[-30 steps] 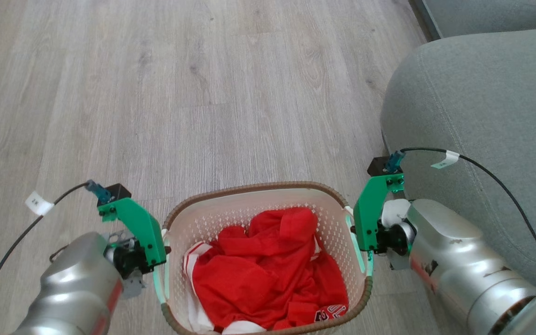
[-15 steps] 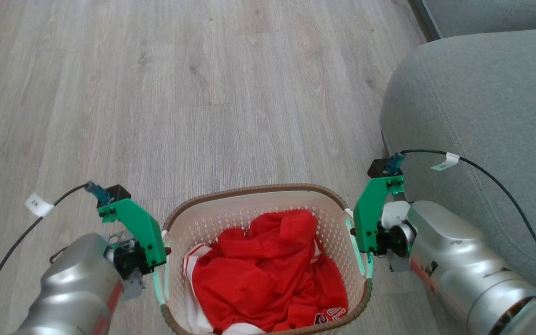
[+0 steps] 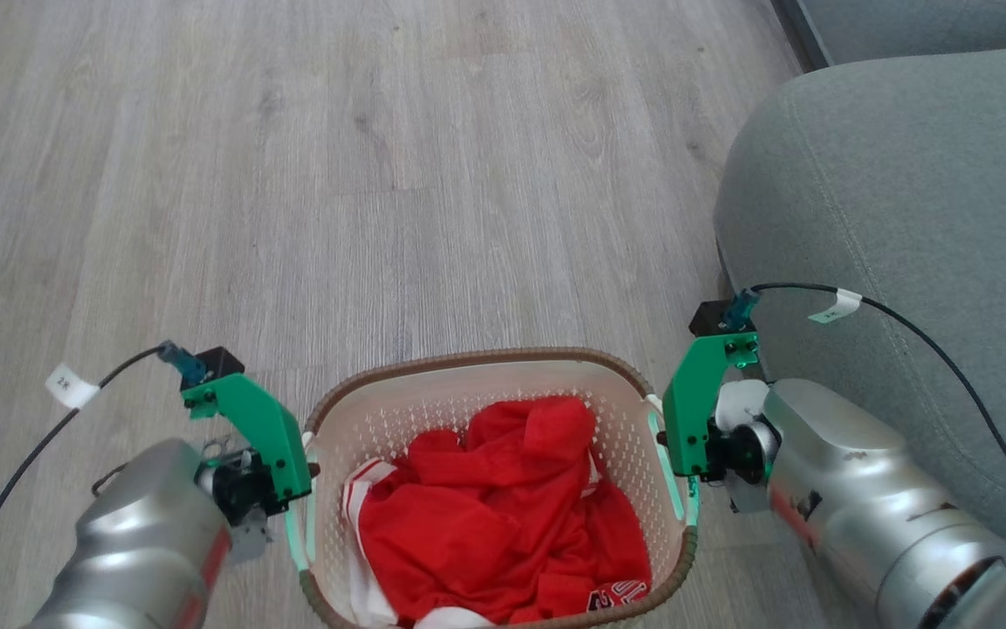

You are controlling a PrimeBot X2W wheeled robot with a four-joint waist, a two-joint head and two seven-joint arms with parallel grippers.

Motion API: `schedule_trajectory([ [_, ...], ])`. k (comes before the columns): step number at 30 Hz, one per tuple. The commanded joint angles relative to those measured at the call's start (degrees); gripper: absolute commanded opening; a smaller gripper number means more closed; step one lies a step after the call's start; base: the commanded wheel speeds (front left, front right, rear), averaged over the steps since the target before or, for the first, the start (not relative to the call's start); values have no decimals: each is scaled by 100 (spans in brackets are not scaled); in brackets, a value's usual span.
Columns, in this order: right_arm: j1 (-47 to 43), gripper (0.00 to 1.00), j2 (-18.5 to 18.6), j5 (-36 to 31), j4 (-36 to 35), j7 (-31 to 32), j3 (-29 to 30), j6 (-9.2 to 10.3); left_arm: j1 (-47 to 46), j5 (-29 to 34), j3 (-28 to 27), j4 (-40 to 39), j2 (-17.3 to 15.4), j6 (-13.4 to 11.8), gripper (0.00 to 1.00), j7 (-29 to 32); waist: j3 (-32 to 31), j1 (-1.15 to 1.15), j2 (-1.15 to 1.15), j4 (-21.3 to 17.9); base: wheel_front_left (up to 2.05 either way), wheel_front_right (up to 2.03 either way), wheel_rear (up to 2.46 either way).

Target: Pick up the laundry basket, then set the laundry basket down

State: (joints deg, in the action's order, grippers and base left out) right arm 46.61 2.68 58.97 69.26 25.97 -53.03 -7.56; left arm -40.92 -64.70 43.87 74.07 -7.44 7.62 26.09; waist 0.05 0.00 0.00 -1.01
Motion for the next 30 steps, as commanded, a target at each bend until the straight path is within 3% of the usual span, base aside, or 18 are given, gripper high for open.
schedule_trajectory([
  [1, 211, 0, 20, 39, -54, -28, -40, 8, -339, -65, -154, -49, -279, -13, 0, -154, 13, 0, 0, 4, 0, 0, 0],
  [12, 308, 0, 20, 127, -34, -141, -146, 8, -353, -49, -102, -179, -304, -13, 0, -490, 204, 0, 0, -21, 0, 0, 0],
  [30, 1104, 0, 20, -69, 202, -1152, -199, 8, -1071, 108, -20, -378, -388, -13, 0, -1516, 1810, 0, 0, -159, 0, 0, 0],
])
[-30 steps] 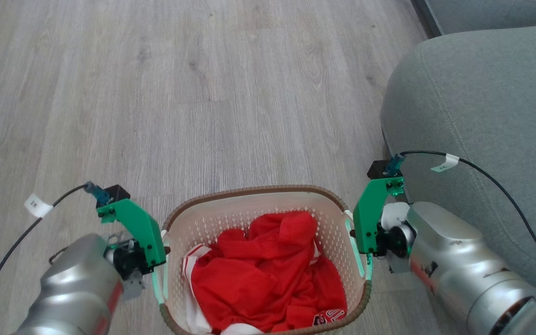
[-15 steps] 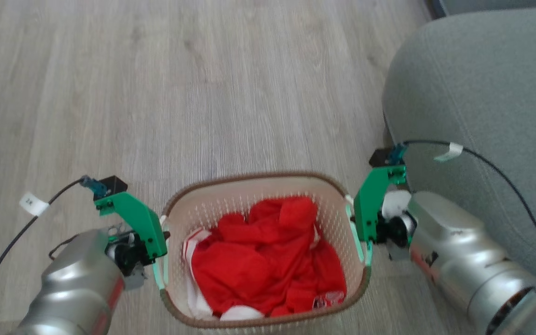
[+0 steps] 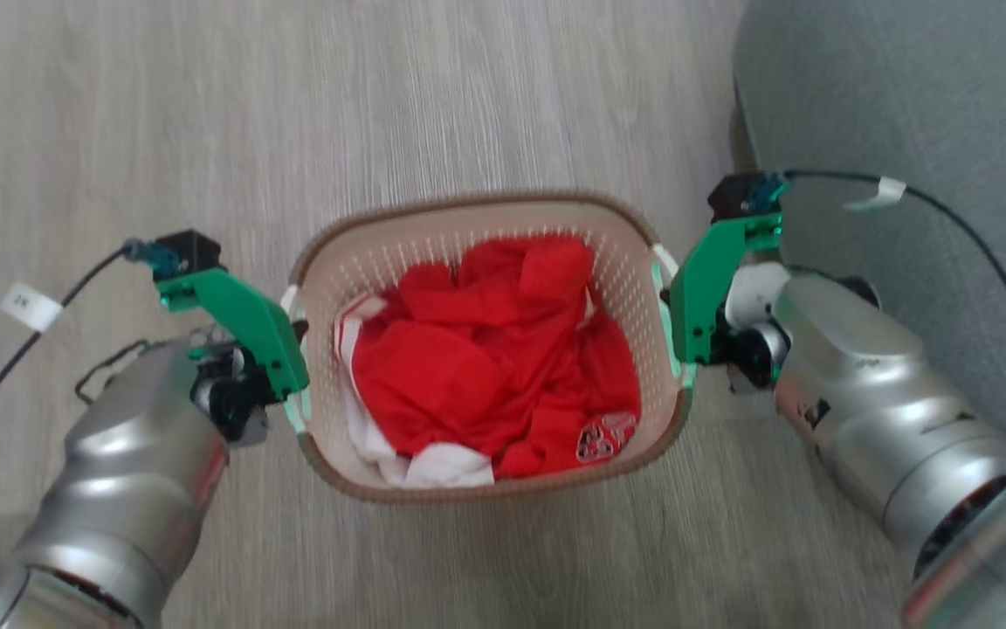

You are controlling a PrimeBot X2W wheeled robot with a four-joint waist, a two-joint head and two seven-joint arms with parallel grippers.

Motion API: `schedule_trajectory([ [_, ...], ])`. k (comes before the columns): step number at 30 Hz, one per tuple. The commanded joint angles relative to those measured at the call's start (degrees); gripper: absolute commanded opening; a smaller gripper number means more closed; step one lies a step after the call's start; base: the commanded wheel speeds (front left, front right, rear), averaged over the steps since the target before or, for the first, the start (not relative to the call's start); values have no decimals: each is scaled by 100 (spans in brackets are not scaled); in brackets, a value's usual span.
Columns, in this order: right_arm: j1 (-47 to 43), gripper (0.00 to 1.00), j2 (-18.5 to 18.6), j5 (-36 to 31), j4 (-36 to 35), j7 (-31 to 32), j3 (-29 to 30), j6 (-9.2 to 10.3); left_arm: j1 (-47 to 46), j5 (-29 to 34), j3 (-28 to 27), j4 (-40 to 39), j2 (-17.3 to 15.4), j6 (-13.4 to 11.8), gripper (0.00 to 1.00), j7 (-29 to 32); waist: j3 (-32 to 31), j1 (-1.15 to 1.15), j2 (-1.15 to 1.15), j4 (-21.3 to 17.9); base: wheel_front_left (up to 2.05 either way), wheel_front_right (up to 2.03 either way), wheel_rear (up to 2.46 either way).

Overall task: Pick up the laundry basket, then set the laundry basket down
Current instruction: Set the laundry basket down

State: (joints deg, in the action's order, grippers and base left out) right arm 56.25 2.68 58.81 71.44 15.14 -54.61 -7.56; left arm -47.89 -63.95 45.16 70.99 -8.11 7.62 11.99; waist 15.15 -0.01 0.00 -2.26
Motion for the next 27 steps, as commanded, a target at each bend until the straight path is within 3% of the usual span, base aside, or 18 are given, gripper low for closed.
schedule_trajectory([
  [1, 180, 0, 20, -63, 0, -126, -40, 8, -417, 46, -134, -76, -323, -13, 0, -152, 401, 1, 0, -38, 0, 0, 0],
  [10, 591, 0, 20, -158, 138, -692, -6, 8, -882, 159, 4, -113, -338, -13, 0, -572, 1518, 1, 0, -24, 0, 0, 0],
  [27, 1038, 0, 20, -452, 248, -1761, 186, 8, -1410, 256, 282, -175, -323, -13, 0, -1323, 2921, 1, 0, 106, 0, 0, 0],
])
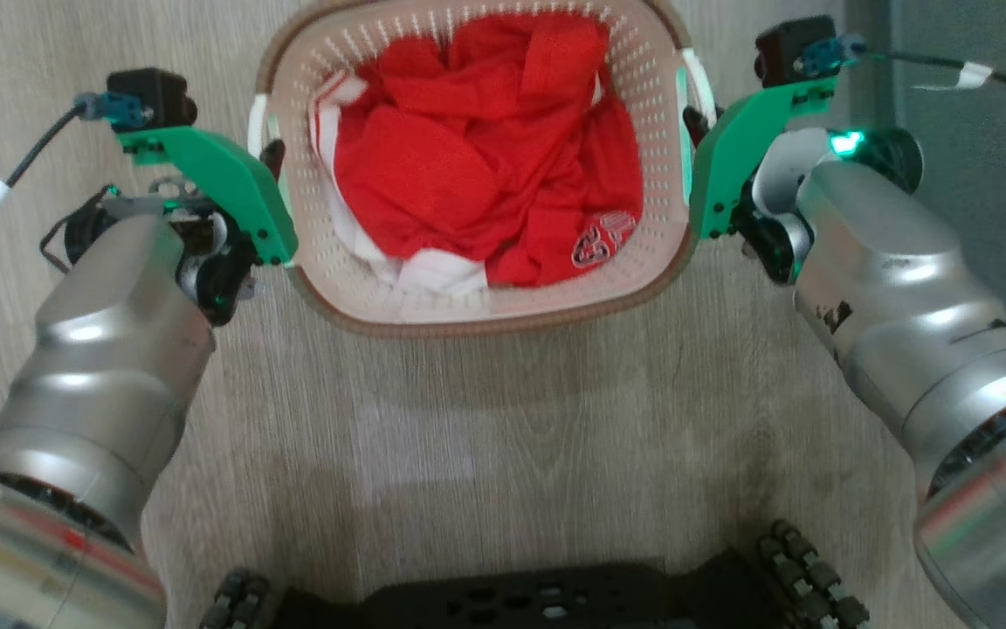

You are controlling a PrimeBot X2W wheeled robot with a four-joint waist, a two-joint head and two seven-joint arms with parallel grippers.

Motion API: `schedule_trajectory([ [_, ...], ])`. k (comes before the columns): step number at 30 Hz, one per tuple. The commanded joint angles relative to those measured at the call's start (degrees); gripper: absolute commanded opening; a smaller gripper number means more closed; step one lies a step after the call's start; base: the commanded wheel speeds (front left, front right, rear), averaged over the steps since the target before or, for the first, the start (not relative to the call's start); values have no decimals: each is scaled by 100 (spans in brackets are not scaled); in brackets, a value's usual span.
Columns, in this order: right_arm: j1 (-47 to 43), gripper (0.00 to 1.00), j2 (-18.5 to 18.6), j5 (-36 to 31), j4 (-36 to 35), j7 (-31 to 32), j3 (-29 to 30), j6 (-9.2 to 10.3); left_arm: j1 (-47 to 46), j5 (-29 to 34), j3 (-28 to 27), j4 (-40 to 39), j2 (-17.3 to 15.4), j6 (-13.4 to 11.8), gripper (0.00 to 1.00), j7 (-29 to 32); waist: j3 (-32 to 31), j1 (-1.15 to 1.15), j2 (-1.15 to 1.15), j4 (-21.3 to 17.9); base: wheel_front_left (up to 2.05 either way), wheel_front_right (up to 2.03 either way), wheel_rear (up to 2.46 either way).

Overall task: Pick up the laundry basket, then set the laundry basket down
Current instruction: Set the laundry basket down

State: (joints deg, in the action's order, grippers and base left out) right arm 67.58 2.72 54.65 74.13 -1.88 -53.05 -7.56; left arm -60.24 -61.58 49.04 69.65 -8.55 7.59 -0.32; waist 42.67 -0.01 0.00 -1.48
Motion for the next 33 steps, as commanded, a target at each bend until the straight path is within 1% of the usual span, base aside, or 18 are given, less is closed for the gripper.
schedule_trajectory([
  [1, -95, 0, 21, -68, -21, -86, 62, 8, -188, 18, -91, -49, -281, -10, 0, -146, 218, 1, 0, 32, 0, 0, 0],
  [13, -108, 0, 105, -502, -18, -218, 497, 8, -293, -51, 91, -117, -291, -10, 0, -632, 588, 1, 0, 38, 0, 0, 0],
  [33, -134, 0, 39, -1332, -18, -115, 1218, 8, -413, -323, 474, -153, -289, -10, 0, -766, 780, 1, 0, 88, 0, 0, 0],
])
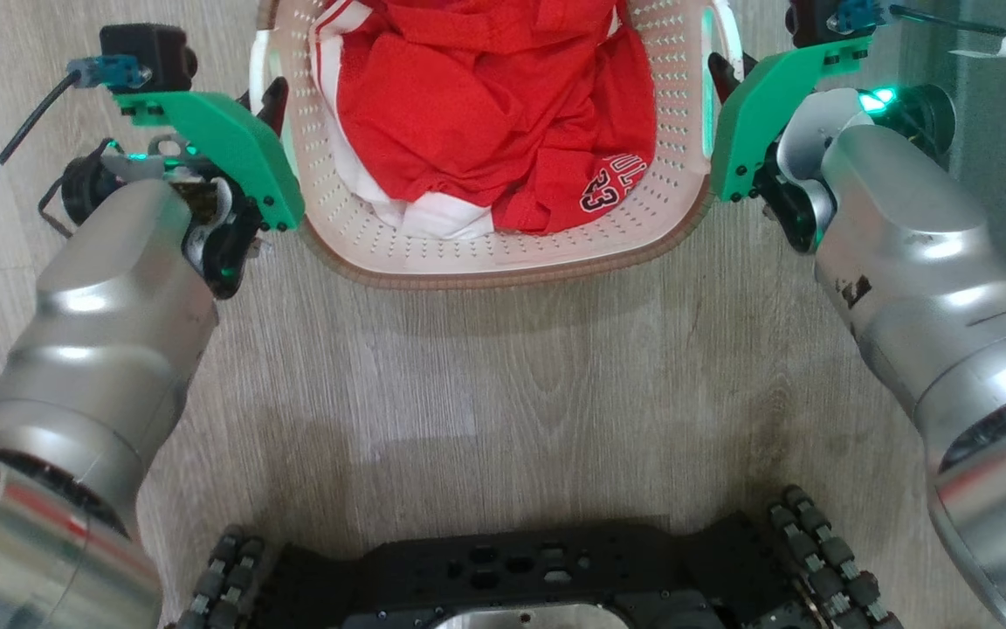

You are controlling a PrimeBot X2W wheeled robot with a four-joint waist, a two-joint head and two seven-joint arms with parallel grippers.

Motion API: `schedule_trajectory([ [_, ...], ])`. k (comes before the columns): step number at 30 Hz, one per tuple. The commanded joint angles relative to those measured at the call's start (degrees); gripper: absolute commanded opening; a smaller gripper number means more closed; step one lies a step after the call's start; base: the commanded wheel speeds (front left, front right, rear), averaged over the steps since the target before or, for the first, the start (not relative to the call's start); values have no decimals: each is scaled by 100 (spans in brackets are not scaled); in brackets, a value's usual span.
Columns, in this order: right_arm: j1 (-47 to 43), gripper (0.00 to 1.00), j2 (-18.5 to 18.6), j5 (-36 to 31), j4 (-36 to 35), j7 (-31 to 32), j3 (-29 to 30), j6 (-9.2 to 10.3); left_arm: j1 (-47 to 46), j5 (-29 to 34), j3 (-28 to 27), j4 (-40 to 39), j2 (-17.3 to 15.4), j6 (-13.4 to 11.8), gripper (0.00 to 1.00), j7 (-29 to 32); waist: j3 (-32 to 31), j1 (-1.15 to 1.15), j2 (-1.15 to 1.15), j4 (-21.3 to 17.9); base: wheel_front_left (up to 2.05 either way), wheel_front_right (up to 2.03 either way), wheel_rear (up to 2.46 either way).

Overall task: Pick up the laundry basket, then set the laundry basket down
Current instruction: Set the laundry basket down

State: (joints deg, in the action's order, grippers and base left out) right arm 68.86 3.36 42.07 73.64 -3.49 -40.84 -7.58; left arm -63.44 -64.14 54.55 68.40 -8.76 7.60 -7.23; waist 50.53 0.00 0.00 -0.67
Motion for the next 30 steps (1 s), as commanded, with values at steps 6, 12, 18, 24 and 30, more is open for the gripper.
schedule_trajectory([
  [6, -308, 0, -38, -249, 32, 113, 167, 9, -109, -174, 18, -35, -277, -11, 0, -69, -25, 0, 0, 10, 0, 0, 0],
  [12, -344, 0, -45, -321, 31, 171, 279, 9, -126, -303, 96, -33, -272, -11, 0, 28, -27, 0, 0, 29, 0, 0, 0],
  [18, -518, 100, -46, -78, -395, 434, 92, 9, -148, -355, 203, -152, -280, -11, 100, -49, -26, 0, 0, 59, 0, 0, 0],
  [24, -573, 100, -47, 79, -534, 465, -106, 9, -163, -429, 321, -201, -318, -11, 100, -155, -30, 0, 0, 55, 0, 0, 0],
  [30, -553, 100, -47, 149, -392, 292, -163, 9, -108, -507, 421, -151, -314, -11, 100, -280, -141, 0, 0, 64, 0, 0, 0],
])
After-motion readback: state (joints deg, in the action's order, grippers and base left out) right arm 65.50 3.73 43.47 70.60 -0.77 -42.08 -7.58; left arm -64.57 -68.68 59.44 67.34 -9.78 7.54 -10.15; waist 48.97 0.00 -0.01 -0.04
